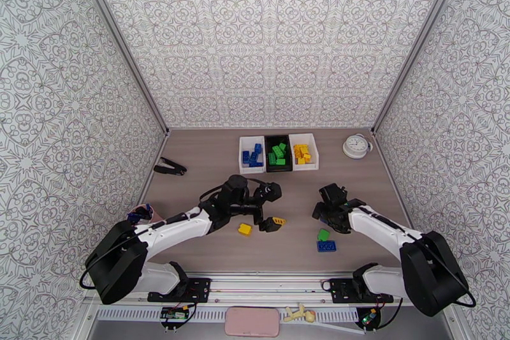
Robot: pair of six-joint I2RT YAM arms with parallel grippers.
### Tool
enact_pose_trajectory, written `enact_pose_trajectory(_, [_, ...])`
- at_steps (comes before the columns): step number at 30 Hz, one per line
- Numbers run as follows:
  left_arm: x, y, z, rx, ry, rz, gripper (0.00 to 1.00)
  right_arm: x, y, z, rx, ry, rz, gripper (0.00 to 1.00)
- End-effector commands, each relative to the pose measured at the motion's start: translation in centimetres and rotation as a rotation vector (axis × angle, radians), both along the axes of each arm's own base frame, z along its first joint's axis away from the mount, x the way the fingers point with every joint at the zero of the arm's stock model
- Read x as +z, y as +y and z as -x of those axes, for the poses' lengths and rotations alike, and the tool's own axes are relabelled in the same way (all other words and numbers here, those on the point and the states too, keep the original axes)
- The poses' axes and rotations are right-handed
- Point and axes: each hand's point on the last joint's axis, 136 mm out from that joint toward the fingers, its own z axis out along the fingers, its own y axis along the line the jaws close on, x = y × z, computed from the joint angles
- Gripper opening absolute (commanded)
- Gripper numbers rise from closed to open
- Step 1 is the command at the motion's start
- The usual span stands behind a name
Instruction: Sort the legos into containers by color
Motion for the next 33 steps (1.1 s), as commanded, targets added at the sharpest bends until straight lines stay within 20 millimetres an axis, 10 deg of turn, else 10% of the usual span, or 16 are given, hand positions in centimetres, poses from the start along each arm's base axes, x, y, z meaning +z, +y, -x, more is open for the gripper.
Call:
enact_pose_trajectory(1, [-0.3,0.1,0.6,-0.02,-0.017,-0.006,1.0,-0.5,0.0,-0.3,-0.009,0.001,-0.007,0.84])
enact_pose_trajectory(9, [-0.3,0.4,0.3,0.003,-0.033,0.001,1.0,-0.4,-0.4,0.0,-0.016,0.019,0.014,0.52])
enact_pose_trajectory(15, [-0.3,1.3,0.2,0.031,-0.042,0.001,1.0,1.5,0.6,-1.2,0.069,-0.033,-0.002,0.48])
enact_pose_trajectory(33, [0.1,10.4,-0.9,0.405,0.002,-0.043,1.0,11.4,15.0,-13.0,0.478,-0.354,-0.01,0.5])
